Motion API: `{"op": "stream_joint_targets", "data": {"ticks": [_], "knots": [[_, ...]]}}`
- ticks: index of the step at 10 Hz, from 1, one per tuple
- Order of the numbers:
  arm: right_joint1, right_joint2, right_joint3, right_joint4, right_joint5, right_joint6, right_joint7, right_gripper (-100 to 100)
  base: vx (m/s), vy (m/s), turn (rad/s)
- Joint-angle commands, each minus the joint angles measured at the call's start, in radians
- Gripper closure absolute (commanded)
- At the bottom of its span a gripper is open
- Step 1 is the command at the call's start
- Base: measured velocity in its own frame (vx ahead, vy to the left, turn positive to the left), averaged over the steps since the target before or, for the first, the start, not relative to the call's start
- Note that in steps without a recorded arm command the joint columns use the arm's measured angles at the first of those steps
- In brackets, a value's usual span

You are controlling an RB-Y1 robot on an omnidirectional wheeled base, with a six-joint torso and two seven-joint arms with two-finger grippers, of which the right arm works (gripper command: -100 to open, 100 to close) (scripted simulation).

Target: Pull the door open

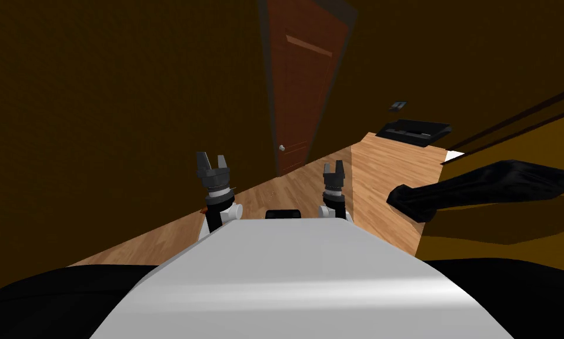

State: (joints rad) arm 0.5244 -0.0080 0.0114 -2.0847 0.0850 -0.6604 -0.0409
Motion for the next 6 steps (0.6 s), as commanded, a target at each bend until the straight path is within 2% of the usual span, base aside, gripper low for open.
{"op": "stream_joint_targets", "data": {"ticks": [1,6], "knots": [[-0.01,-0.015,-0.02,0.037,0.024,-0.01,0.039,-100,0.164,0.039,0.101],[-0.031,-0.039,-0.059,0.127,0.078,-0.041,0.12,-100,0.114,0.017,0.068]]}}
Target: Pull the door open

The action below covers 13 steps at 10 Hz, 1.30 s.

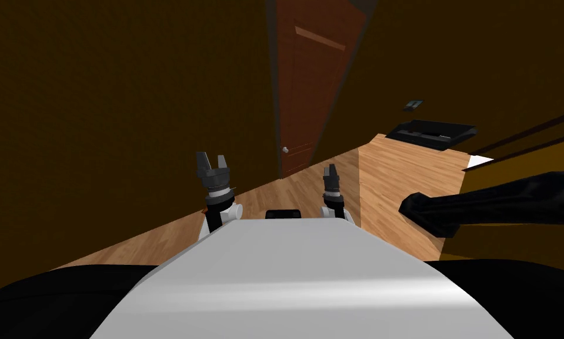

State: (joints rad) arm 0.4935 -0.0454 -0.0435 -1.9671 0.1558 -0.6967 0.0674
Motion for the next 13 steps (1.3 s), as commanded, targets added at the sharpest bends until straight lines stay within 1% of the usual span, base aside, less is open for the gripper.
{"op": "stream_joint_targets", "data": {"ticks": [1,7,13], "knots": [[-0.008,-0.01,-0.018,0.042,0.026,-0.016,0.041,-100,0.13,0.014,0.123],[-0.032,-0.029,-0.064,0.149,0.089,-0.052,0.136,-100,0.11,0.014,0.064],[-0.059,-0.042,-0.114,0.264,0.157,-0.092,0.239,-100,0.099,0.007,0.068]]}}
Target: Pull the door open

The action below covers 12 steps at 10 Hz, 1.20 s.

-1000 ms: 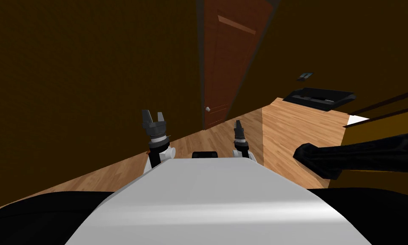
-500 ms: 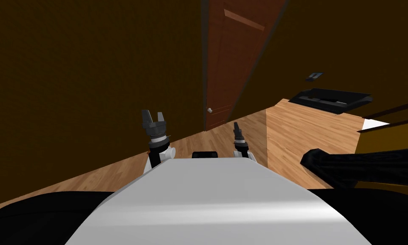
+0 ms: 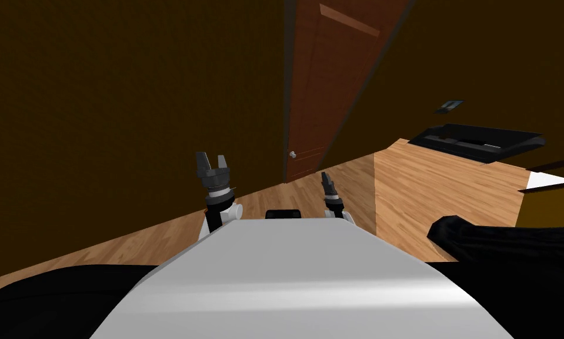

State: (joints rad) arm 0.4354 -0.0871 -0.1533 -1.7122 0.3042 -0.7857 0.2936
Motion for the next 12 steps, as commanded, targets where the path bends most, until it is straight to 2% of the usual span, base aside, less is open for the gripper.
{"op": "stream_joint_targets", "data": {"ticks": [1,12], "knots": [[-0.006,-0.002,-0.013,0.029,0.02,-0.009,0.031,-100,0.104,0.004,0.073],[-0.056,-0.01,-0.106,0.246,0.147,-0.084,0.224,-100,0.101,0.005,0.071]]}}
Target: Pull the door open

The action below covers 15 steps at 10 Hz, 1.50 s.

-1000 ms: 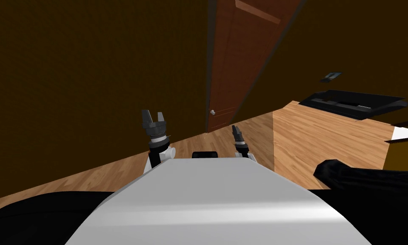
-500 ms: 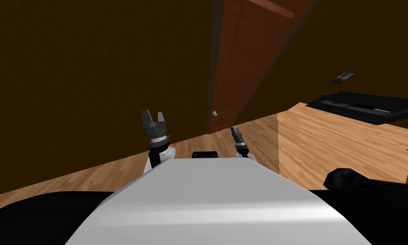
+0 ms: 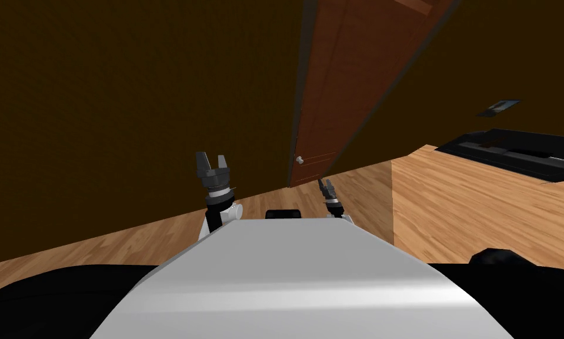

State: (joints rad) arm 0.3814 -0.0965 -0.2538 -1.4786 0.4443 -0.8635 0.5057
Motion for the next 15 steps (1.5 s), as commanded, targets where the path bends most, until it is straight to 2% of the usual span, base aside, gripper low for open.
{"op": "stream_joint_targets", "data": {"ticks": [1,15], "knots": [[-0.006,0.0,-0.014,0.031,0.018,-0.013,0.03,-100,0.098,0.008,0.088],[-0.067,0.015,-0.127,0.293,0.172,-0.102,0.264,-100,0.108,-0.012,0.065]]}}
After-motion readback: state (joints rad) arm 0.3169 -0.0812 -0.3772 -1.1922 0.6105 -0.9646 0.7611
